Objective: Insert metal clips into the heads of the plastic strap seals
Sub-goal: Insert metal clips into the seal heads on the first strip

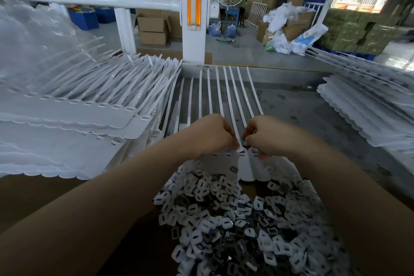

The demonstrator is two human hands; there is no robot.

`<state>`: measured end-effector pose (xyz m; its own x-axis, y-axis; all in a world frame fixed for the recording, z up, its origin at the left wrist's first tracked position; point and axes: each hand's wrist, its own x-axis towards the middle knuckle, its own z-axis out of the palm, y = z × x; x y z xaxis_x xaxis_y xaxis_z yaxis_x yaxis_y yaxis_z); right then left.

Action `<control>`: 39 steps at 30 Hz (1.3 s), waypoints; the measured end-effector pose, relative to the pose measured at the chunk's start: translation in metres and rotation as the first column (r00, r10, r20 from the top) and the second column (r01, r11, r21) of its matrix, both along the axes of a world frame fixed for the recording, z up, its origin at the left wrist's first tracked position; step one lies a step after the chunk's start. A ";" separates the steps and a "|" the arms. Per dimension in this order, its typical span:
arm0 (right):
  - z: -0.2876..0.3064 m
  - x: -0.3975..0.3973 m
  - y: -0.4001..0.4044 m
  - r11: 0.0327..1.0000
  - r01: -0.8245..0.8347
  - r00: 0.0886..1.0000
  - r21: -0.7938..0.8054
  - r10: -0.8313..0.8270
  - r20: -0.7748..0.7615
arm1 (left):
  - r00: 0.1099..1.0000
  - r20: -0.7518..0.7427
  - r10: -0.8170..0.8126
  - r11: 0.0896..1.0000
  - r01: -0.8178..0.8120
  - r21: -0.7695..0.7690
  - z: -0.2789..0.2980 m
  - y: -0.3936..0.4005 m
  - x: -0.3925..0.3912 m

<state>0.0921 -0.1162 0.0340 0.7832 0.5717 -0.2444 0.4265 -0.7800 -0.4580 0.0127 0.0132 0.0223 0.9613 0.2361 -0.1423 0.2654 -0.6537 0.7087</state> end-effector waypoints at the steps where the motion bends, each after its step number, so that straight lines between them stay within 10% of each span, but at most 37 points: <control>1: 0.000 0.000 0.000 1.000 0.002 1.000 0.000 -0.002 0.002 | 1.000 -0.011 0.004 1.000 -0.004 -0.014 0.001 0.000 0.002; 27: 0.003 -0.004 0.001 1.000 -0.022 1.000 -0.014 0.023 0.017 | 0.983 -0.153 0.098 0.995 -0.102 -0.018 0.000 -0.007 0.011; 39: 0.024 -0.006 -0.012 0.923 -0.377 0.925 -0.077 0.373 -0.068 | 1.000 -0.023 -0.018 0.999 0.017 -0.046 -0.011 0.009 0.002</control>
